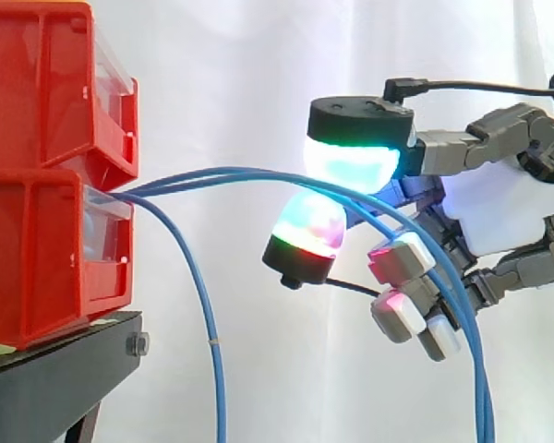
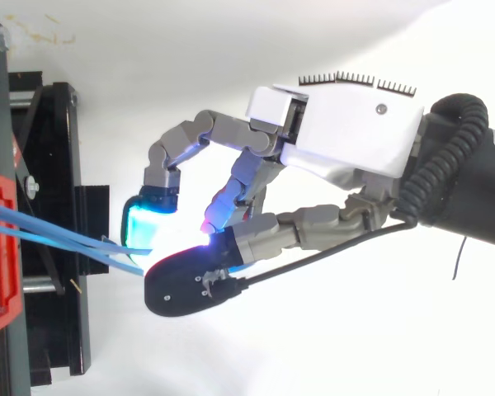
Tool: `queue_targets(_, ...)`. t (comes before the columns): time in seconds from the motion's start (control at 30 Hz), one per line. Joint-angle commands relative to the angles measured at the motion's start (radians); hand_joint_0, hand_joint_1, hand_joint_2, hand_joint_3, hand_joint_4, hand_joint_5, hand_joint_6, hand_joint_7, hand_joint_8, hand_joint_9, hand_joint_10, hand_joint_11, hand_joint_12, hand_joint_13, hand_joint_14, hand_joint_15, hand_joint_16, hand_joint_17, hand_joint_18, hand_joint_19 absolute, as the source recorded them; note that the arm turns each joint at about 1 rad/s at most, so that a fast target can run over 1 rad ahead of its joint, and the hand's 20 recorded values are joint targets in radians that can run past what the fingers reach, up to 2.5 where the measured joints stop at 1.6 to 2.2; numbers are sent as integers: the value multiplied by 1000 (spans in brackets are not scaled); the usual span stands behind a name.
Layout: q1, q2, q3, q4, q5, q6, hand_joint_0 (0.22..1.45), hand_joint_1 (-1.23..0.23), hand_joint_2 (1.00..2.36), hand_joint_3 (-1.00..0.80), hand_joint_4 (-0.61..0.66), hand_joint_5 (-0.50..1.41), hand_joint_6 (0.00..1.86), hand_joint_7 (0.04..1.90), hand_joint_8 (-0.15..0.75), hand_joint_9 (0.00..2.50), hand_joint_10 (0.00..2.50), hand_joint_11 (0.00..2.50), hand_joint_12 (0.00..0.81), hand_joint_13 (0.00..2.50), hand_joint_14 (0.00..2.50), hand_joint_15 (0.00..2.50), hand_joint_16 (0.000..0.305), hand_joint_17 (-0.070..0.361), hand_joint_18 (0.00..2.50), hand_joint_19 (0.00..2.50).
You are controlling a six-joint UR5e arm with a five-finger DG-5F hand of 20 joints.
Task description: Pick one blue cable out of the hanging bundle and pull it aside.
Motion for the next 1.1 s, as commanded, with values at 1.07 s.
queue_targets(1.07,0,8,0,-1,-28,0,582,-797,1020,-208,-194,-57,867,882,183,875,9,251,325,843,20,508,38,85,744,687)
